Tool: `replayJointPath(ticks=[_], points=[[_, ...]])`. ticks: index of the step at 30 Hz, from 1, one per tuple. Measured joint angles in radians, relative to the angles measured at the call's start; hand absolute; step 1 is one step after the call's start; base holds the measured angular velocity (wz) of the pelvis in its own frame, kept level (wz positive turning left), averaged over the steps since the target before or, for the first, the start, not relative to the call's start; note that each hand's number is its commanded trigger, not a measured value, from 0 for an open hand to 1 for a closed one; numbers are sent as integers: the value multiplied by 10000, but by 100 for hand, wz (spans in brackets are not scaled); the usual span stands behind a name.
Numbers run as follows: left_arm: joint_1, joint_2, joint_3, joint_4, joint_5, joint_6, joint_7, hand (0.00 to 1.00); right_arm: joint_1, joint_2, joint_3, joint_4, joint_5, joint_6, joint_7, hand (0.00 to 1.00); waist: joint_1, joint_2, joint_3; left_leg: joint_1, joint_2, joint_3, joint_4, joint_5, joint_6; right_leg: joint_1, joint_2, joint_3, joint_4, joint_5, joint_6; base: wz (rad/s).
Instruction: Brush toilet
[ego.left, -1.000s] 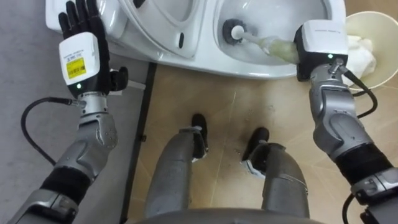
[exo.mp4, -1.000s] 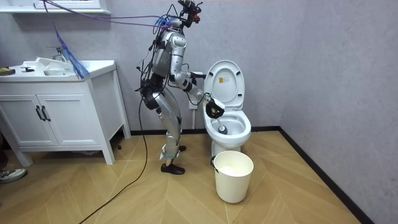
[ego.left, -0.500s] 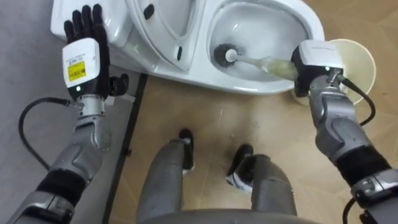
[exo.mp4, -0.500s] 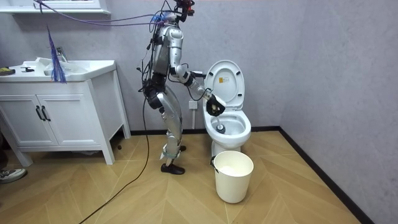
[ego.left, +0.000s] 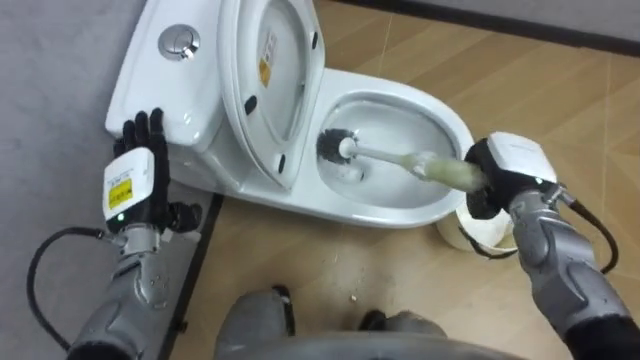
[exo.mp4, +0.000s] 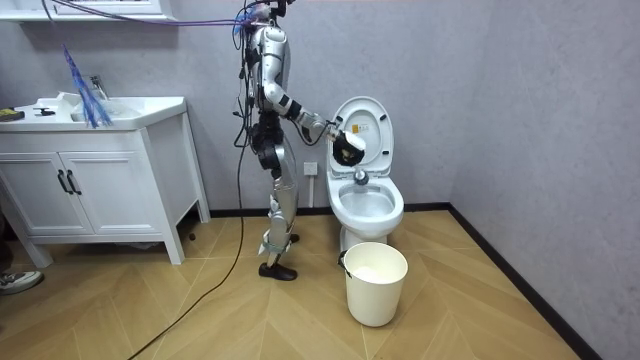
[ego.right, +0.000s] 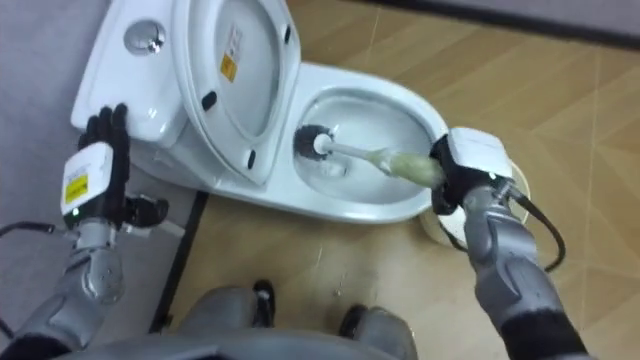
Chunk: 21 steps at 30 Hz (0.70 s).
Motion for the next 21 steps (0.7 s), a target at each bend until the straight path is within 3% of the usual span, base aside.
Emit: replayJointPath(ticks=[3,5,9,11,13,15,17,21], points=[[823,-289,499,-4,-529,-17,-146,0,472,453,-642,-31,263,-457,-301,100,-105,-101,-60,663,-49,-139,-242,-3,-5,827,71,-126,-595,21,78,16],[1171,-465,867,45,-836,-32,-165,0,745,641,-1009,-12,465,-516,-453,100,-79,-159,-103,912,-86,-244,-420,-5,-8,1175,155,-128,-900,46,130,16],[1675,-747,1874,583,-1815,-79,-101,0,1247,707,-1560,-15,1876,-846,-667,100,-75,-151,-93,1657,-139,-246,-888,-99,-158,1918,196,-161,-1344,107,211,5],[1834,-769,1926,651,-2350,-190,-76,0,1410,731,-1729,-18,2434,-992,-882,100,-150,-145,-89,1839,-186,-244,-1035,-105,-166,2121,239,-121,-1493,141,275,-2],[1886,-912,1974,1017,-3047,-421,-41,0,1528,755,-1879,6,2874,-1093,-1195,100,-148,-130,-78,2082,-212,-125,-1342,-103,-168,2161,303,187,-1536,147,286,-15],[1855,-1072,2175,1629,-3943,-612,-42,0,1558,1020,-2078,199,3400,-1248,-1604,100,-316,-119,-84,2302,-227,8,-1496,-103,-168,2304,307,291,-1659,183,328,-17],[1849,-1095,2358,2107,-4727,-568,-46,0,1623,1237,-2237,714,4085,-1459,-2001,100,-411,-173,-96,2527,-238,51,-1618,-106,-169,2433,312,421,-1672,185,332,-15],[1872,-1377,3166,2449,-5768,-419,-83,0,1827,1451,-2693,1476,5505,-1476,-2763,100,-542,-192,-84,2658,-227,310,-1668,-149,-220,2442,335,706,-1823,235,374,-22]])
